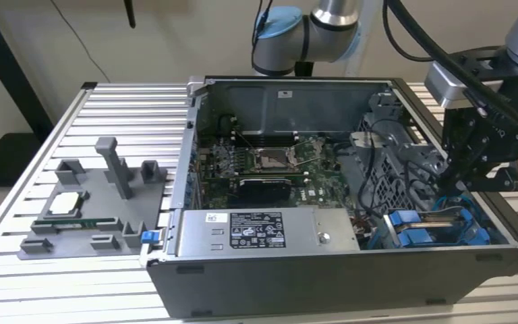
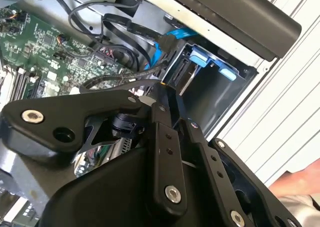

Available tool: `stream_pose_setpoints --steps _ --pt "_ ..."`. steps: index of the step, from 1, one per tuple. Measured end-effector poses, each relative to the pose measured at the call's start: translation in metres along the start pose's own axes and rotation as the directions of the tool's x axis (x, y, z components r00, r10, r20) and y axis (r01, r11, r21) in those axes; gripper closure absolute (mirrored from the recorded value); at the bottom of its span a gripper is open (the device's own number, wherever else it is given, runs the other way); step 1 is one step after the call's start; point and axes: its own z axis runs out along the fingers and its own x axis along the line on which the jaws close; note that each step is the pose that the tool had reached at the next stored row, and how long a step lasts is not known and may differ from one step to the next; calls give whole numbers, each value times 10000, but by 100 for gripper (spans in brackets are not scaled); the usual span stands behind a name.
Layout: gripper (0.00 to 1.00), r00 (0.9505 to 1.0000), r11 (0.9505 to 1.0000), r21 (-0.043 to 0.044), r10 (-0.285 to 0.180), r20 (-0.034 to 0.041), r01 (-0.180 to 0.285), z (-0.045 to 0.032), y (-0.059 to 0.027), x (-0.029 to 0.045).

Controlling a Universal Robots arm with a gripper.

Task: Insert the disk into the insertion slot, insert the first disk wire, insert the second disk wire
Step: 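Insert the first disk wire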

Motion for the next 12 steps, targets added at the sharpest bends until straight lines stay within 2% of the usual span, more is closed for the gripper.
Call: stream_pose_setpoints --steps 4,7,10,12 --pt "100 10000 10000 -1 -2 1 2 2 -6 4" --pt "100 10000 10000 -37 3 -1 -3 6 -28 7" --pt "100 10000 9999 -156 11 -6 -12 17 -61 13" --pt "100 10000 9994 -341 24 -15 -24 26 -101 17"
